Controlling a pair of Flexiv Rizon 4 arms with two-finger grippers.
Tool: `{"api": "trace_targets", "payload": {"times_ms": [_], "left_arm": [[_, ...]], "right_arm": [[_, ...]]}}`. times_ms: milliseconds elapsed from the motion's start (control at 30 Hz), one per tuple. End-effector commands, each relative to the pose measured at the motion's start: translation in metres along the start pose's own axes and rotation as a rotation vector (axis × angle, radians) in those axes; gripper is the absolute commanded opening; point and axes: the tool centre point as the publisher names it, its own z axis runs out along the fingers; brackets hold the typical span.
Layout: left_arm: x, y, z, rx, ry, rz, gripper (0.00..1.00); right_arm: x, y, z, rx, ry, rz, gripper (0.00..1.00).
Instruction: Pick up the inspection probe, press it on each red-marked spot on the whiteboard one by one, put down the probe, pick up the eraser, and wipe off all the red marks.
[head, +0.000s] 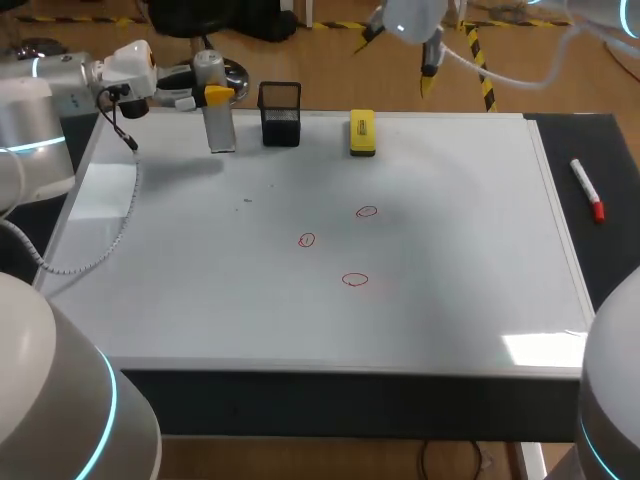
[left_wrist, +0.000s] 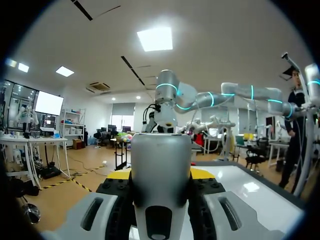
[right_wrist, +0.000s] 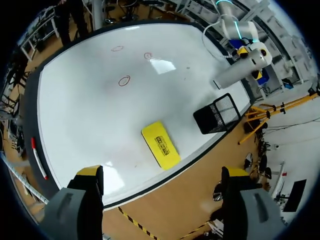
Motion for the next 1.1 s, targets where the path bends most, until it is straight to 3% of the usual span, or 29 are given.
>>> {"api": "trace_targets", "payload": {"times_ms": [33, 500, 833, 1100], "left_arm": [[0.000, -0.001, 0.000, 0.000, 0.001, 0.000, 0.00], [0.000, -0.001, 0.000, 0.000, 0.001, 0.000, 0.00], [0.000, -0.001, 0.000, 0.000, 0.001, 0.000, 0.00], [0.000, -0.001, 0.000, 0.000, 0.001, 0.000, 0.00]], "right_arm": [[-0.003, 0.004, 0.004, 0.033, 0.252, -0.008, 1.00], [0.000, 0.006, 0.027, 0.101, 0.195, -0.081, 1.00], [-0.005, 0.016, 0.044, 0.085, 0.107, -0.152, 1.00], [-0.006, 0.018, 0.056, 0.068, 0.101, -0.195, 1.00]]}}
